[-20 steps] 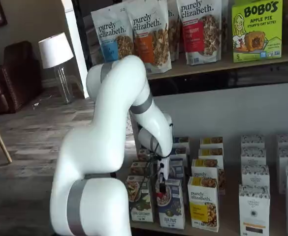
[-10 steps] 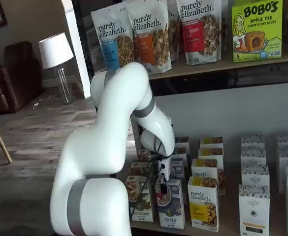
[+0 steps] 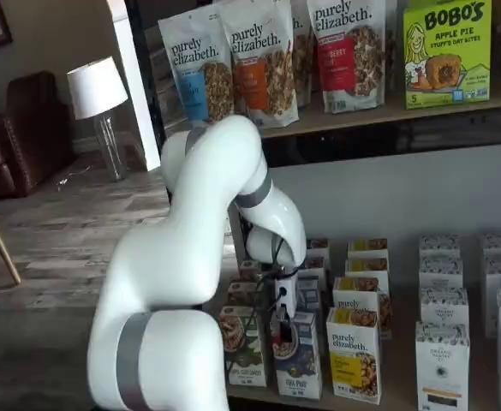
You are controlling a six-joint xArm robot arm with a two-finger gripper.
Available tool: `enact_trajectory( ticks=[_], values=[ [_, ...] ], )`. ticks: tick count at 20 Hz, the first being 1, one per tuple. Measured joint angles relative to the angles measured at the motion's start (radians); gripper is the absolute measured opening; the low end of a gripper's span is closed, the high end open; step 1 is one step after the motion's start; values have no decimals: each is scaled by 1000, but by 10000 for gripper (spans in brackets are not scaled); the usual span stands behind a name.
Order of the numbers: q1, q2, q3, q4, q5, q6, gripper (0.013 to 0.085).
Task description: Pick up the blue and white box that is on the bottom shelf, the second box from the left
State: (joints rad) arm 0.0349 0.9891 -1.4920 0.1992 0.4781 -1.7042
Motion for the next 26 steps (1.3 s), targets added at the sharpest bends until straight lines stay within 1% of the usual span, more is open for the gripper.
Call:
enact_trajectory(
  ticks=[2,5,10,14,15,16,18,19,20,21,22,26],
  values=[
    [1,6,-11,-26,14,24,850],
    [2,11,-15,-43,9,41,850],
    [4,18,-20,-48,0,46,850],
    [4,21,-25,-60,4,56,850],
    [3,22,-26,-62,4,58,810],
    [3,22,-26,-63,4,58,810],
    [2,22,-25,-61,3,56,730],
    [2,23,-26,-61,3,55,730],
    [1,23,-27,-60,5,54,690],
    [0,23,-27,-60,6,53,690],
    [0,23,-28,-61,8,53,650],
    [-3,24,-30,-75,10,64,650]
  ],
)
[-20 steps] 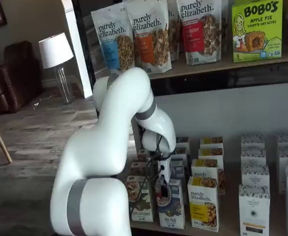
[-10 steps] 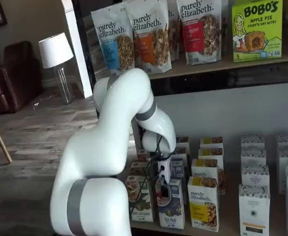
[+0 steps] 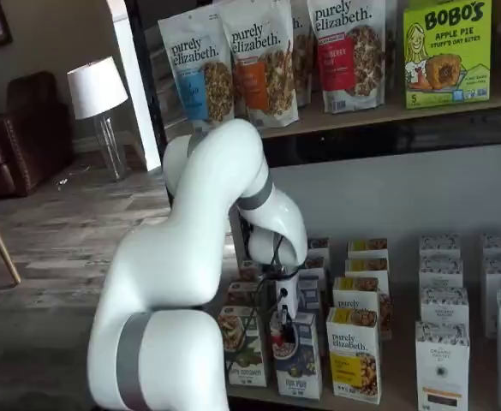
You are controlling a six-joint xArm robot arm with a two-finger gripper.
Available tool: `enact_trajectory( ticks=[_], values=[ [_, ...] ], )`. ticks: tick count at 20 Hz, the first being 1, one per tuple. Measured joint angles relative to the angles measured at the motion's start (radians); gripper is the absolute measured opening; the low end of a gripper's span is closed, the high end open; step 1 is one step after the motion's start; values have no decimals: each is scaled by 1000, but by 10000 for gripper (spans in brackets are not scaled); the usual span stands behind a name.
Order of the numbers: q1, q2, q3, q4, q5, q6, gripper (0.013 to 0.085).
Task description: Pick up the blue and white box that is on the bottom shelf, the second box from the left
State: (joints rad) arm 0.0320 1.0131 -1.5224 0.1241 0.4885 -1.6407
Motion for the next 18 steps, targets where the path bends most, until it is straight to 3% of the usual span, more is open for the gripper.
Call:
enact_trajectory(
  ticks=[7,11,13,18],
  values=[
    [-3,-4,4,4,3,-6,650],
    [-3,-8,7,3,6,-6,570],
    [-2,-10,9,3,6,-5,490],
    [1,-16,20,-20,5,19,490]
  ],
)
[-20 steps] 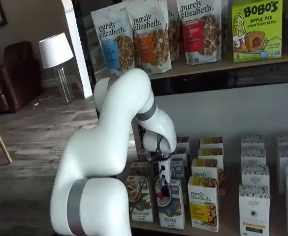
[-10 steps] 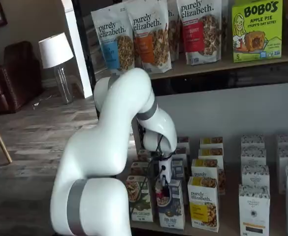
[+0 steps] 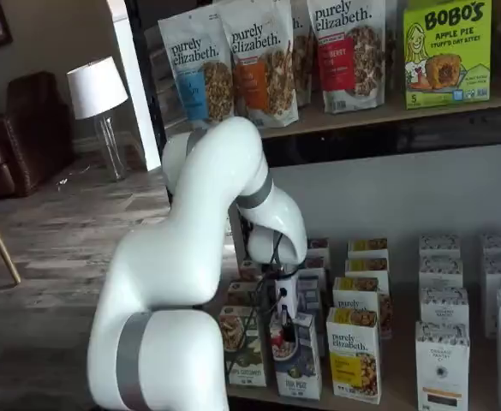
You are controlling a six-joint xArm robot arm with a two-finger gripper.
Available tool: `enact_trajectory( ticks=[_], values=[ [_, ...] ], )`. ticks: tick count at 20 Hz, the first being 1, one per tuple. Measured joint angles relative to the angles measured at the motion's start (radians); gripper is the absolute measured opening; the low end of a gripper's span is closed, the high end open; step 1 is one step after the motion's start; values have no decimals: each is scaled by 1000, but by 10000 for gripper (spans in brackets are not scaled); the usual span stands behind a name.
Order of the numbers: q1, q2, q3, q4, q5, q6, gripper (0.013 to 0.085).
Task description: Pick up the blue and white box that is on the bottom shelf, the second box from the left
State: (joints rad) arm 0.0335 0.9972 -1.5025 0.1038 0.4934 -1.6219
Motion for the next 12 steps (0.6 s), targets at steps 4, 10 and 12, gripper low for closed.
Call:
enact_trajectory(
  ticks=[4,10,12],
  values=[
    [5,-15,26,15,-5,-9,490],
    [14,-69,118,65,-47,-48,490],
    [16,-92,151,89,-60,-68,490]
  ],
)
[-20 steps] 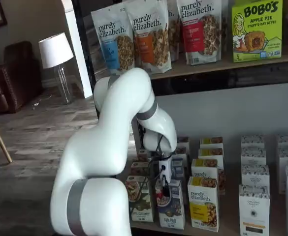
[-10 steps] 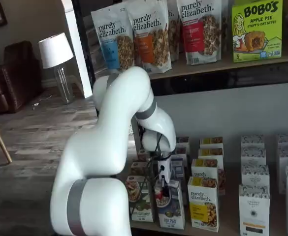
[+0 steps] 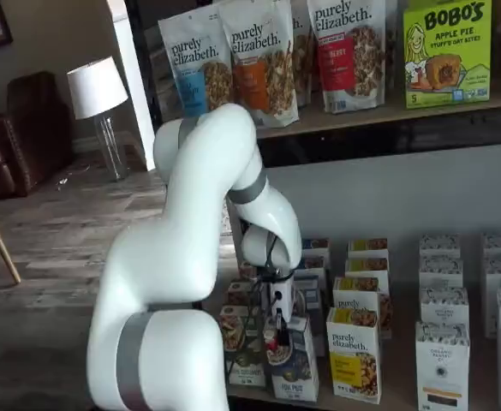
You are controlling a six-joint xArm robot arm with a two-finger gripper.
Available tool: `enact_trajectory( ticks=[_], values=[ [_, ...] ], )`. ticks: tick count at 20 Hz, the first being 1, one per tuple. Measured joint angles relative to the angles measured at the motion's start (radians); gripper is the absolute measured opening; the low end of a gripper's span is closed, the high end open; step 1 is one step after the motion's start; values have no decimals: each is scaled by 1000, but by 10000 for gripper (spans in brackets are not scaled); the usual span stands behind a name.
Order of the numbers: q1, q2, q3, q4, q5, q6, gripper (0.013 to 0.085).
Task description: Pick up the blue and white box that is on the bottom shelf, the second box from the left
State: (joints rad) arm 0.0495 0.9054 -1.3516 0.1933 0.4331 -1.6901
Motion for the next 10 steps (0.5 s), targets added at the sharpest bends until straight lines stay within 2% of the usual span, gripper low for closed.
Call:
enact_trajectory(
  ticks=[4,10],
  values=[
    [3,-52,68,43,-7,-37,490],
    [7,-138,178,16,-25,-11,490]
  ],
)
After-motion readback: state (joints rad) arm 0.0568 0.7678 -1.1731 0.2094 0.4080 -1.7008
